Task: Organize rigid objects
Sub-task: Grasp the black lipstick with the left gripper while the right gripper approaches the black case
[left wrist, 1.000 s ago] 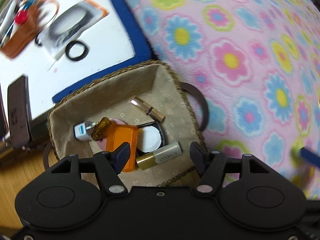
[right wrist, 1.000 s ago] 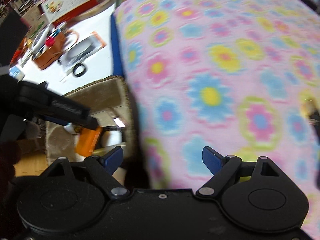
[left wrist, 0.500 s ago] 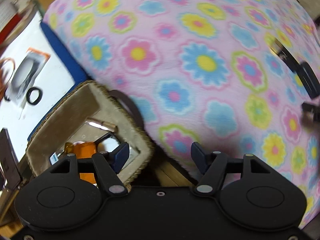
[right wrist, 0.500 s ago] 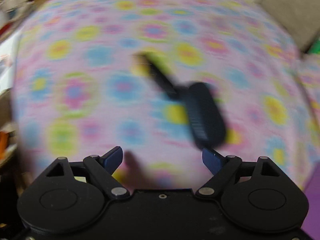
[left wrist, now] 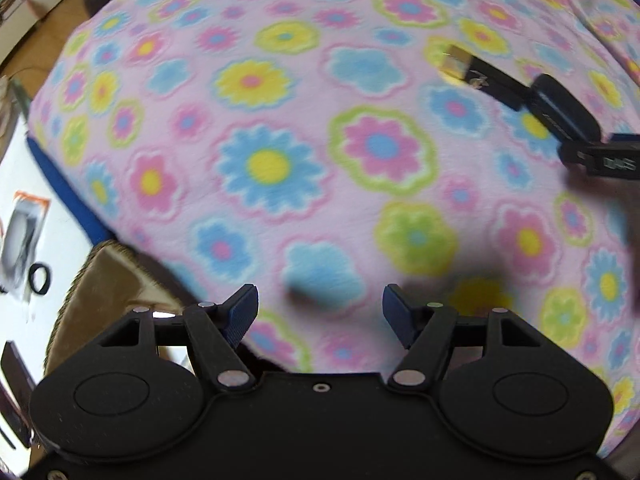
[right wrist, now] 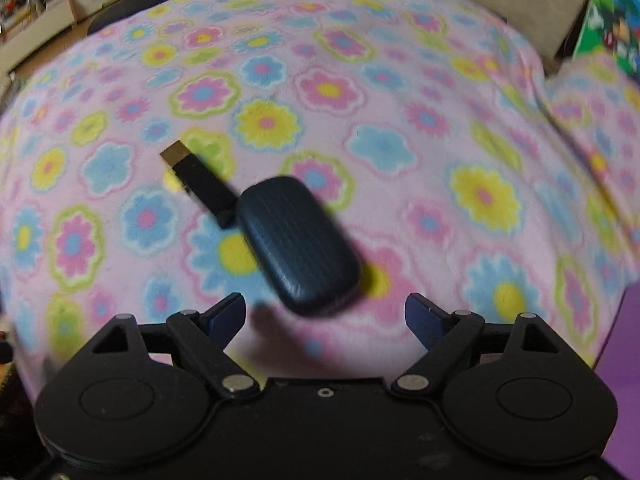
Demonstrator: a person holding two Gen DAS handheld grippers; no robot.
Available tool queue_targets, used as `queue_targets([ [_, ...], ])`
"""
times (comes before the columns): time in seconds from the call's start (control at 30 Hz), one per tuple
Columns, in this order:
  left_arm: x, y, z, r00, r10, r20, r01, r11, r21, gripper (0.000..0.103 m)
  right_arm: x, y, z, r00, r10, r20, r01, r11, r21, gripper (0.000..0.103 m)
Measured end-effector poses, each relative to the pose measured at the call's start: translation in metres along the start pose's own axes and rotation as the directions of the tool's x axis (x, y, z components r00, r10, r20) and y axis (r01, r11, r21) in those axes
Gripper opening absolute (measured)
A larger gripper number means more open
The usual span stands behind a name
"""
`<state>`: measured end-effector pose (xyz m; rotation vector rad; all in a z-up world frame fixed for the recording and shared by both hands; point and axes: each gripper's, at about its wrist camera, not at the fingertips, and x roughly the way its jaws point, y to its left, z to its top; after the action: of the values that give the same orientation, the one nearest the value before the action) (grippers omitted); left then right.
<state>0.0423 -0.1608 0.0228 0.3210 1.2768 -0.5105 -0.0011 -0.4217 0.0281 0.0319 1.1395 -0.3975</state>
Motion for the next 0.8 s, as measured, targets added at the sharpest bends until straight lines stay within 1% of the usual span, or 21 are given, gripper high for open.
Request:
queue_targets([
  [0.03,0.001,-0.006,0.004,1.000,-0.003,0.003,0.003,1.000,0.018,0.065,0.004,-0.004,0.001,1.000,0.010,-0.010,-0.010,1.000,0.008,0.068],
  [0.1,0.003,-0.018,0.015,1.000,-0.005,0.015,0.005,0.999,0.053,0.065,0.009,-0.016,0.006,1.000,0.025,-0.010,-0.024,0.999,0.041,0.063],
  [0.13,0.004,-0.024,0.022,1.000,-0.010,0.022,0.008,0.998,0.068,0.065,0.008,-0.023,0.007,1.000,0.006,-0.007,-0.005,0.999,0.048,0.057],
  [0.17,0.004,-0.030,0.030,0.999,-0.020,0.028,0.018,0.997,0.080,0.066,0.008,-0.029,0.007,1.000,-0.024,0.000,0.024,0.998,0.059,0.054],
  [0.2,0.005,-0.036,0.039,0.999,-0.040,0.034,0.037,0.995,0.091,0.070,0.009,-0.036,0.008,0.999,-0.050,0.005,0.049,0.996,0.074,0.055],
  [0.27,0.005,-0.047,0.056,0.995,-0.084,0.054,0.078,0.991,0.105,0.074,0.008,-0.057,0.006,0.998,-0.057,0.001,0.056,0.989,0.135,0.063],
  [0.33,0.005,-0.059,0.073,0.990,-0.117,0.076,0.107,0.987,0.117,0.075,0.009,-0.073,0.004,0.999,-0.045,-0.005,0.046,0.978,0.201,0.065],
  [0.4,0.006,-0.070,0.090,0.986,-0.134,0.099,0.119,0.983,0.139,0.079,0.013,-0.078,0.002,1.000,-0.028,-0.002,0.027,0.973,0.227,0.070],
  [0.43,0.007,-0.076,0.096,0.985,-0.133,0.109,0.115,0.981,0.156,0.079,0.014,-0.078,0.001,0.999,-0.033,0.007,0.030,0.975,0.221,0.074],
  [0.47,0.008,-0.081,0.101,0.985,-0.128,0.119,0.106,0.979,0.176,0.080,0.014,-0.076,-0.001,0.999,-0.045,0.020,0.040,0.978,0.207,0.082],
  [0.5,0.010,-0.086,0.106,0.984,-0.125,0.126,0.099,0.976,0.195,0.080,0.015,-0.074,-0.004,0.997,-0.070,0.038,0.062,0.980,0.190,0.086],
  [0.53,0.011,-0.089,0.110,0.983,-0.126,0.132,0.096,0.973,0.210,0.080,0.019,-0.071,-0.006,0.993,-0.103,0.060,0.091,0.981,0.174,0.097],
  [0.57,0.013,-0.091,0.113,0.982,-0.132,0.138,0.100,0.971,0.218,0.080,0.022,-0.069,-0.011,0.988,-0.125,0.095,0.109,0.981,0.161,0.103],
  [0.63,0.018,-0.092,0.120,0.977,-0.160,0.140,0.127,0.967,0.219,0.080,0.024,-0.074,-0.023,0.979,-0.099,0.177,0.069,0.983,0.168,0.103],
  [0.7,0.021,-0.092,0.125,0.972,-0.189,0.141,0.158,0.966,0.205,0.081,0.028,-0.084,-0.036,0.968,-0.061,0.244,0.008,0.977,0.212,0.103],
  [0.77,0.026,-0.091,0.131,0.970,-0.196,0.146,0.167,0.968,0.190,0.082,0.030,-0.081,-0.049,0.940,-0.071,0.334,0.008,0.983,0.186,0.103],
  [0.8,0.029,-0.091,0.134,0.970,-0.195,0.145,0.166,0.968,0.186,0.083,0.030,-0.079,-0.054,0.929,-0.076,0.362,0.010,0.983,0.181,0.103],
])
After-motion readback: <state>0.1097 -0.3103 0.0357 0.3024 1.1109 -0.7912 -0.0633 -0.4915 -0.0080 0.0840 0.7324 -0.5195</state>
